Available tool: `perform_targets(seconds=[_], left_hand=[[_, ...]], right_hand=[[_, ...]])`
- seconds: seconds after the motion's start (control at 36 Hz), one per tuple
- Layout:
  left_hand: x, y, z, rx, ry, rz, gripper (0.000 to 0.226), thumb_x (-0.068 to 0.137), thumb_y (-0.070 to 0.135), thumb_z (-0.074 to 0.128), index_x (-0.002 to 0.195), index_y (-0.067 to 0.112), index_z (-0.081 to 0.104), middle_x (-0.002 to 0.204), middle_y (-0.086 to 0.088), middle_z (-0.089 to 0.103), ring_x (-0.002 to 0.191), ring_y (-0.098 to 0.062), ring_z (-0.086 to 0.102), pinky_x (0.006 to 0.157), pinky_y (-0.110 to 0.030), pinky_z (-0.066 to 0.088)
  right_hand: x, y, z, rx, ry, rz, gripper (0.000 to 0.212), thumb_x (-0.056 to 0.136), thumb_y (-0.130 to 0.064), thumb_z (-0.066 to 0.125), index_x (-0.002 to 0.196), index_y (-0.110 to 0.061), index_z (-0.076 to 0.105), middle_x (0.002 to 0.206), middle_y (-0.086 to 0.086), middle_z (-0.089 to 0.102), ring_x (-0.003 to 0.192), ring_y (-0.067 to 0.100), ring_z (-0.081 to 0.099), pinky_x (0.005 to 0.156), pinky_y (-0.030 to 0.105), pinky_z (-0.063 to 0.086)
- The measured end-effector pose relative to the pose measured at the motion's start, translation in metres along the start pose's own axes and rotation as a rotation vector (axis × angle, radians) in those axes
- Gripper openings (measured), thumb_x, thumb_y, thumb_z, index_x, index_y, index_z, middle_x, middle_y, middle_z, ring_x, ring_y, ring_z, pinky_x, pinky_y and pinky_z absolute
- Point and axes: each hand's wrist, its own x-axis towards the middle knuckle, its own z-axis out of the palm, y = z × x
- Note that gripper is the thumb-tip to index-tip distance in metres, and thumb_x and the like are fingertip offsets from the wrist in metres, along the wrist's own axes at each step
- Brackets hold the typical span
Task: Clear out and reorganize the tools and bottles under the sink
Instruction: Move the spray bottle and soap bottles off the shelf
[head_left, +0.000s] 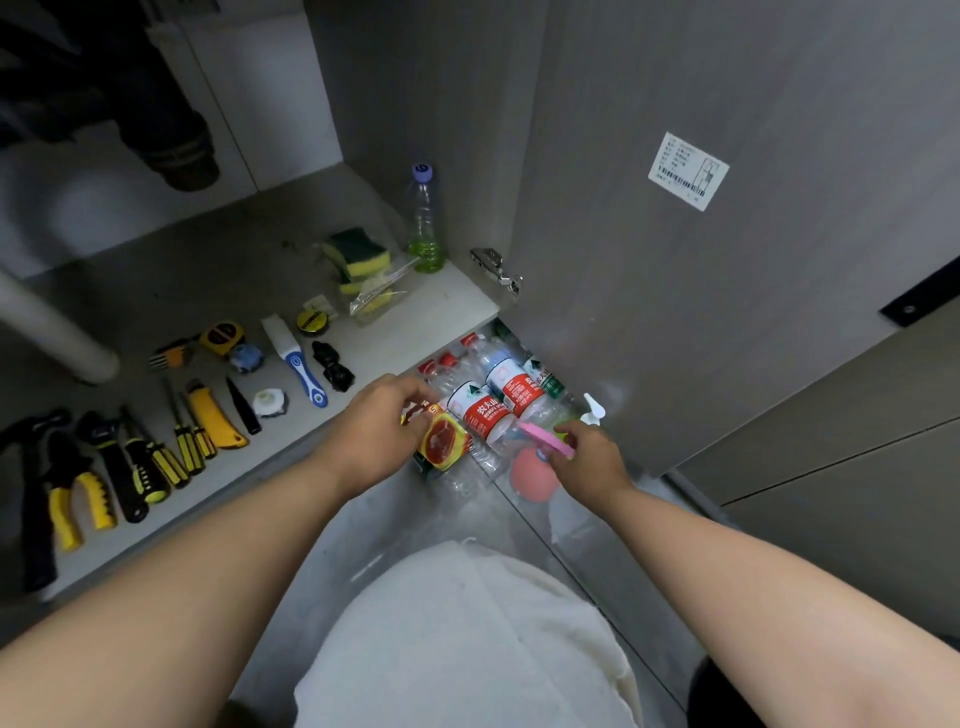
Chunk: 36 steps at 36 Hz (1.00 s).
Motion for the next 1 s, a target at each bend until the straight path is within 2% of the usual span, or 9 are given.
perform_targets(seconds=[0.14,0.25,0.39,0.5,0.67,0.75,0.83,0.94,1.0], left_hand=[[0.007,0.001,-0.015,0.031,-0.003,0.02,0.02,0.099,0.026,0.061,0.117,0.031,0.065,0.12,0.003,0.056,0.115,-0.016,0.053,0.093,-0.032,0.048],[0.022,-0.007,-0.038,0.078,0.014,0.05,0.017,0.098,0.031,0.06,0.114,0.034,0.065,0.121,0.005,0.057,0.116,-0.014,0.053,0.096,-0.034,0.047],[0.048,-0.029,-0.058,0.059,0.072,0.015,0.018,0.093,0.03,0.065,0.11,0.036,0.065,0.124,0.005,0.062,0.115,-0.015,0.057,0.099,-0.039,0.05],[0.069,-0.057,-0.061,0.008,0.088,-0.032,0.017,0.093,0.028,0.064,0.103,0.042,0.062,0.123,0.008,0.06,0.115,-0.011,0.056,0.094,-0.035,0.05],[0.097,-0.097,-0.053,-0.108,0.181,-0.034,0.022,0.096,0.021,0.061,0.114,0.03,0.068,0.114,0.011,0.054,0.097,-0.005,0.051,0.075,-0.018,0.038],[0.105,-0.107,-0.048,-0.231,0.229,-0.058,0.021,0.097,0.017,0.061,0.114,0.028,0.068,0.117,0.011,0.056,0.103,-0.004,0.052,0.082,-0.022,0.043],[0.11,-0.112,-0.043,-0.361,0.238,-0.097,0.022,0.097,0.014,0.062,0.111,0.029,0.067,0.117,0.007,0.06,0.106,-0.005,0.057,0.091,-0.027,0.048],[0.112,-0.112,-0.04,-0.497,0.237,-0.129,0.022,0.096,0.008,0.061,0.107,0.025,0.067,0.11,-0.001,0.065,0.101,-0.011,0.062,0.09,-0.025,0.049],[0.112,-0.11,-0.039,-0.521,0.231,-0.142,0.022,0.096,0.007,0.061,0.107,0.025,0.067,0.109,-0.001,0.065,0.099,-0.012,0.063,0.091,-0.027,0.05]], right_hand=[[0.005,-0.026,-0.02,-0.026,0.043,-0.11,0.044,0.08,-0.015,0.073,0.122,-0.015,0.06,0.109,0.001,0.052,0.104,0.023,0.055,0.083,0.024,0.038],[0.023,-0.074,-0.038,-0.104,0.096,-0.283,0.036,0.081,-0.01,0.066,0.117,-0.012,0.061,0.11,0.01,0.057,0.105,0.028,0.055,0.085,0.026,0.039],[0.06,-0.146,-0.042,-0.219,-0.054,-0.387,0.042,0.086,-0.017,0.067,0.126,-0.015,0.054,0.116,0.006,0.047,0.106,0.024,0.054,0.09,0.025,0.039],[0.102,-0.196,-0.029,-0.237,-0.166,-0.392,0.055,0.09,-0.022,0.066,0.139,-0.027,0.044,0.142,0.011,0.03,0.103,0.025,0.058,0.094,0.029,0.047],[0.178,-0.263,-0.02,-0.297,0.087,-0.504,0.068,0.091,-0.023,0.06,0.151,-0.025,0.028,0.15,0.019,0.018,0.115,0.045,0.056,0.108,0.037,0.042],[0.216,-0.291,-0.025,-0.327,0.223,-0.592,0.067,0.09,-0.025,0.059,0.15,-0.031,0.03,0.156,0.014,0.015,0.112,0.046,0.059,0.099,0.044,0.047],[0.255,-0.313,-0.028,-0.465,0.195,-0.591,0.07,0.093,-0.023,0.057,0.155,-0.03,0.024,0.164,0.011,0.007,0.13,0.042,0.051,0.106,0.042,0.043],[0.276,-0.325,-0.023,-0.595,0.096,-0.576,0.063,0.095,-0.02,0.058,0.153,-0.013,0.035,0.158,0.018,0.03,0.145,0.033,0.035,0.116,0.036,0.033],[0.271,-0.322,-0.022,-0.643,0.141,-0.584,0.051,0.093,-0.02,0.059,0.143,-0.01,0.048,0.147,0.022,0.04,0.135,0.037,0.046,0.109,0.038,0.041]])
